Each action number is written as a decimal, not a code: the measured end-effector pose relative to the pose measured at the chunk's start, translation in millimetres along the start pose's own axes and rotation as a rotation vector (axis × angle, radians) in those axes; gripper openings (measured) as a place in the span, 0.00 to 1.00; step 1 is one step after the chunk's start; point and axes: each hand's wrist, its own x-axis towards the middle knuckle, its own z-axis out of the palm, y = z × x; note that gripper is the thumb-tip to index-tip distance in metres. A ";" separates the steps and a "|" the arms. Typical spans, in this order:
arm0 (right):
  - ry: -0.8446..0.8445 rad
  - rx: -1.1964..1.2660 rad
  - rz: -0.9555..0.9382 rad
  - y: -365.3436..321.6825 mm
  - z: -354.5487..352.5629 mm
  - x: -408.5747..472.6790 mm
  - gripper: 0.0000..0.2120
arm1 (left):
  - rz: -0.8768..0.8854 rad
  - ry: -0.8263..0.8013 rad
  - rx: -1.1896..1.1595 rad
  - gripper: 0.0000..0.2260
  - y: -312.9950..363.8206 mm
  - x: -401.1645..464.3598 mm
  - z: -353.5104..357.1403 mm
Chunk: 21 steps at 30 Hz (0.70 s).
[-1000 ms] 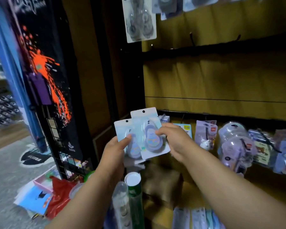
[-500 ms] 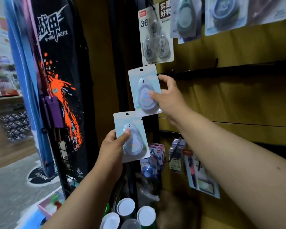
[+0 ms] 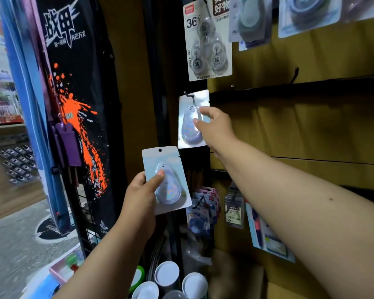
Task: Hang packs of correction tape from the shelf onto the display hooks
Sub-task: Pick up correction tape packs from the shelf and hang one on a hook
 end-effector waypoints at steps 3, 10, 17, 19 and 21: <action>-0.036 -0.066 0.043 -2.5 -3.8 4.3 0.22 | 0.031 0.001 0.033 0.12 1.9 0.3 2.1; -0.114 -0.218 0.063 -1.3 -13.8 -12.5 0.33 | 0.176 -0.036 0.063 0.16 30.7 7.6 27.4; -0.253 0.135 -0.109 -5.8 -10.6 -37.3 0.39 | 0.325 -0.045 0.113 0.14 68.3 21.2 60.6; -0.191 0.119 -0.127 -11.0 -9.5 -35.7 0.36 | 0.329 -0.053 0.100 0.13 74.5 27.0 66.8; -0.159 0.075 -0.139 -14.2 -9.3 -31.7 0.30 | 0.330 -0.051 0.115 0.14 78.4 32.4 71.0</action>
